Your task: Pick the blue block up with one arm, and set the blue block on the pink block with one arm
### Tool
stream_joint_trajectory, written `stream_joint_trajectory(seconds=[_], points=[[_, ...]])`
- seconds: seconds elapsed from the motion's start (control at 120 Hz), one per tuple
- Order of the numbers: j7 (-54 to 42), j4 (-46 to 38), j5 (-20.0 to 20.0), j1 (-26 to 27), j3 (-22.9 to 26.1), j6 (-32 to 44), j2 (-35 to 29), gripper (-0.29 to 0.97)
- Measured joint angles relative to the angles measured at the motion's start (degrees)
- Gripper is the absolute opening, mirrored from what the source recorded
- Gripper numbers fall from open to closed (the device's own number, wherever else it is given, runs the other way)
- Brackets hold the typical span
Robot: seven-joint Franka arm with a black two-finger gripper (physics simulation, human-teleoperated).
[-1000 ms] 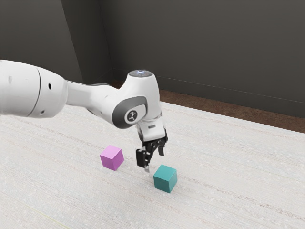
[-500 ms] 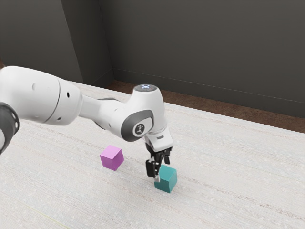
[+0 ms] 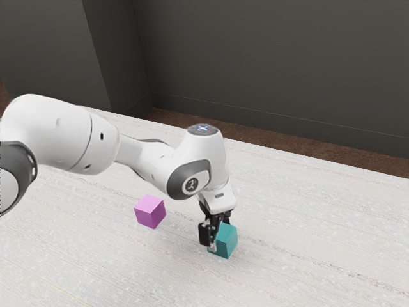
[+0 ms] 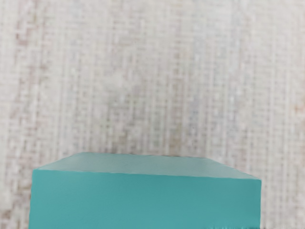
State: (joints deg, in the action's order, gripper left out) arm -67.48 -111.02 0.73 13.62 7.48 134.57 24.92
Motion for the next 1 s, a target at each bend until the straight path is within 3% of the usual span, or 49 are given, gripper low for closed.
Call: stream_joint_trajectory(seconds=[0.083, 0.233, 0.325, 0.692, 1.0], points=[[0.0, 0.0, -0.3, 0.0, 0.0, 0.1, 0.3, 0.66], [-0.1, 0.0, -0.5, 0.0, 0.1, 0.2, 0.4, 0.41], [0.0, 0.0, -0.6, 0.0, 0.1, 0.3, 0.1, 0.36], [0.3, -0.8, -0.9, -1.0, 0.0, -0.9, -6.2, 0.35], [-0.5, -4.4, -0.8, -5.5, 0.0, -6.4, -13.3, 0.35]])
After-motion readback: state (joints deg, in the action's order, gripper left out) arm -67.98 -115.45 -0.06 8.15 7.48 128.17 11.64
